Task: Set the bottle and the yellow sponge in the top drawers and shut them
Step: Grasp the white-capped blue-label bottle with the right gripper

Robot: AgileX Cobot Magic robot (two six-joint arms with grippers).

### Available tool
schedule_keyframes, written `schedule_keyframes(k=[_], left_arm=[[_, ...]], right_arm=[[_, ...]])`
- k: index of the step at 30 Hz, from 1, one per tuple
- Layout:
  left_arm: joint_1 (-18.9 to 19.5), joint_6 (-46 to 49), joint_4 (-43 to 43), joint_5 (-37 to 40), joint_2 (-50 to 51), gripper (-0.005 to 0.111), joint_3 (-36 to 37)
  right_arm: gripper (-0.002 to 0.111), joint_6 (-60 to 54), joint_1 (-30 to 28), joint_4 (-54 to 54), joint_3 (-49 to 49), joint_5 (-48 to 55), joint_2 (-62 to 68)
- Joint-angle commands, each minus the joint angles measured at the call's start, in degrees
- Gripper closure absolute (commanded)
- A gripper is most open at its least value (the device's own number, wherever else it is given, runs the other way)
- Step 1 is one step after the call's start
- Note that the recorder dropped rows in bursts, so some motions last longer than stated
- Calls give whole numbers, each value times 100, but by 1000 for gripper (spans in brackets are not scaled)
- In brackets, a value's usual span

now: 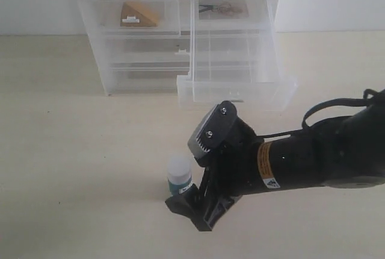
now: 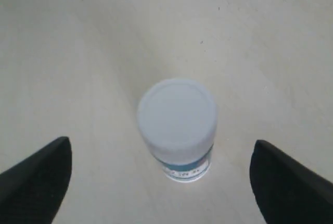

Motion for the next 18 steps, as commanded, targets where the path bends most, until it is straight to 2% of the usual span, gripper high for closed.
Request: schedule_keyframes(k=[1, 3, 4, 6, 12, 15, 18], left_arm=[[17, -7, -13, -1, -18, 103, -3], [17, -7, -13, -1, -18, 103, -3], [17, -7, -13, -1, -18, 103, -3], [17, -7, -13, -1, -18, 103, -3], [17, -7, -13, -1, -18, 103, -3], [17, -7, -13, -1, -18, 103, -3], [17, -7, -13, -1, -18, 103, -3]], right_arm=[[40, -241, 11, 159, -344, -56, 519], [61, -225, 11, 159, -374, -204, 530], [81, -102, 11, 102, -374, -257, 472], [108, 277, 11, -204, -374, -142, 324], [104, 3036, 141, -3318, -387, -315, -1162], [104, 3148, 292, -3766, -396, 15, -2410], [104, 2831, 396, -3766, -555, 1513, -3562]])
